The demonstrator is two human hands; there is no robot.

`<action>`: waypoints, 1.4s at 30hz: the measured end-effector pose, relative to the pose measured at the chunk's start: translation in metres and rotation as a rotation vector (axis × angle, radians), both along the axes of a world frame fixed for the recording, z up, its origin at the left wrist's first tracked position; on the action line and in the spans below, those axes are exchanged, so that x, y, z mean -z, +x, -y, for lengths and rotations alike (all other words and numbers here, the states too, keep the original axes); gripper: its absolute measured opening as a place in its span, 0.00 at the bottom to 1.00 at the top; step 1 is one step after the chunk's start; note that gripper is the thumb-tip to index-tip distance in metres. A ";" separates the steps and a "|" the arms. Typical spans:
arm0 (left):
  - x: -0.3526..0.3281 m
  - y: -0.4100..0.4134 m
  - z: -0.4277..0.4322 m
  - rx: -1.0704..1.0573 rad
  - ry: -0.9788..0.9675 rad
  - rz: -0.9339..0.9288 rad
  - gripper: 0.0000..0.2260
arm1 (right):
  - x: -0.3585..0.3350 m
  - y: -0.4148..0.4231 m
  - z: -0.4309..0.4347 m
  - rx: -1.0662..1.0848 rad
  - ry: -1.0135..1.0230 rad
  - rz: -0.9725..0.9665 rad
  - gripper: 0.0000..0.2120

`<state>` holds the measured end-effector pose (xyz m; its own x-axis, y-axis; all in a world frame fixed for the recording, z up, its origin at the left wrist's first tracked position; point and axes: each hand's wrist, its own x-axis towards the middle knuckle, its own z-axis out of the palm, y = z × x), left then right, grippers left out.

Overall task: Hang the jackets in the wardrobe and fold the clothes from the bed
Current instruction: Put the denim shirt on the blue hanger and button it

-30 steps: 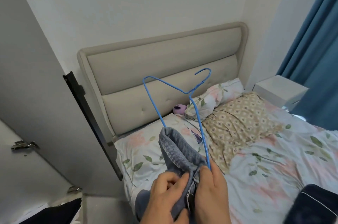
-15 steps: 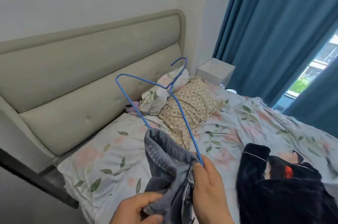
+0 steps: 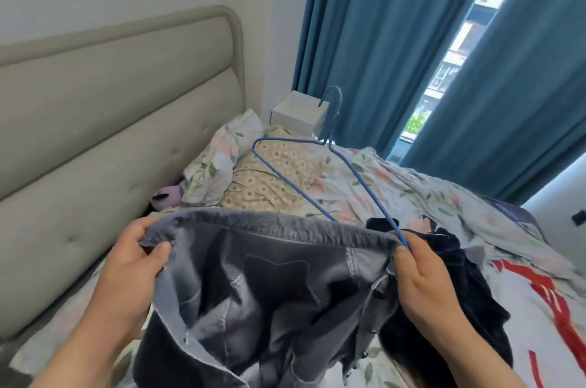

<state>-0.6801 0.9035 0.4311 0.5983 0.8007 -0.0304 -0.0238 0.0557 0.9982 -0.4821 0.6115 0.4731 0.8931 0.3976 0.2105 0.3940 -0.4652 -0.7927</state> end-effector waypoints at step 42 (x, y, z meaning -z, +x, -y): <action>-0.110 0.168 0.035 0.030 0.822 -0.017 0.12 | -0.041 0.116 0.133 0.095 0.086 0.273 0.09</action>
<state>-0.5123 0.8685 0.5412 0.6245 0.5549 0.5496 -0.0181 -0.6932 0.7205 -0.3666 0.4782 0.5143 0.8310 0.2851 0.4777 0.5561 -0.4460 -0.7013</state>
